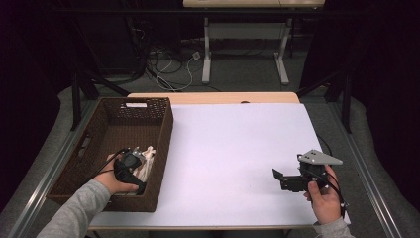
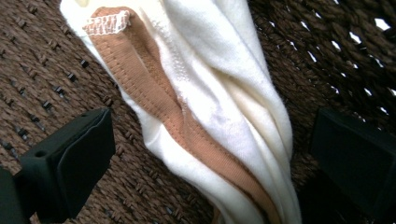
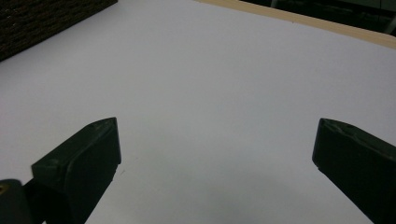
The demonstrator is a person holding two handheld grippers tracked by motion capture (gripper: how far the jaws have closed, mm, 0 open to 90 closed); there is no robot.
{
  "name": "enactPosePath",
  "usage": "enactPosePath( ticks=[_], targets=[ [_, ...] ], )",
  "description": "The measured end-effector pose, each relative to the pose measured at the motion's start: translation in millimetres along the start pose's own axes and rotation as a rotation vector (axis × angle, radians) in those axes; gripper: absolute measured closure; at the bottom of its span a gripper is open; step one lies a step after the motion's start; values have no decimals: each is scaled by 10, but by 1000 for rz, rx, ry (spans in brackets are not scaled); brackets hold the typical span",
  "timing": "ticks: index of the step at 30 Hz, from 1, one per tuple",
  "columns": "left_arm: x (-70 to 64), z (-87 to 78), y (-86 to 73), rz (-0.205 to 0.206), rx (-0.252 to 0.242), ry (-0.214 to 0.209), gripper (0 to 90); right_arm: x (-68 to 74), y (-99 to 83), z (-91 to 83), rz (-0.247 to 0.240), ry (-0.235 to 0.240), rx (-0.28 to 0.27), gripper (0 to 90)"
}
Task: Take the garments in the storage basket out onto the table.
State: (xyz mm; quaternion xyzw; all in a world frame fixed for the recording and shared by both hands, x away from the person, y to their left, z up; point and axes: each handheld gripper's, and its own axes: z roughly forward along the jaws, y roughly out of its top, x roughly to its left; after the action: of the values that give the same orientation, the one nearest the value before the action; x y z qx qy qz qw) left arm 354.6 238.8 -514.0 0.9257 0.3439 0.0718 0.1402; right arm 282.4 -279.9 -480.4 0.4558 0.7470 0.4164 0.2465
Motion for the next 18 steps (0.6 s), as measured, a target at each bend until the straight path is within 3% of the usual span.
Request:
enactPosePath(
  ticks=[6,8,9,18],
  targets=[
    [-8,68,-12,-8,56,12,6,14,-6,20,-11,1,5,8],
    [-5,69,-15,-15,53,20,43,18,-10,25,-9,2,6,8],
    [-3,65,-17,-19,57,16,119,17,-12,24,-13,0,14,9],
    [6,97,-15,-17,75,10,214,33,-21,45,-21,6,26,16]
  ],
)
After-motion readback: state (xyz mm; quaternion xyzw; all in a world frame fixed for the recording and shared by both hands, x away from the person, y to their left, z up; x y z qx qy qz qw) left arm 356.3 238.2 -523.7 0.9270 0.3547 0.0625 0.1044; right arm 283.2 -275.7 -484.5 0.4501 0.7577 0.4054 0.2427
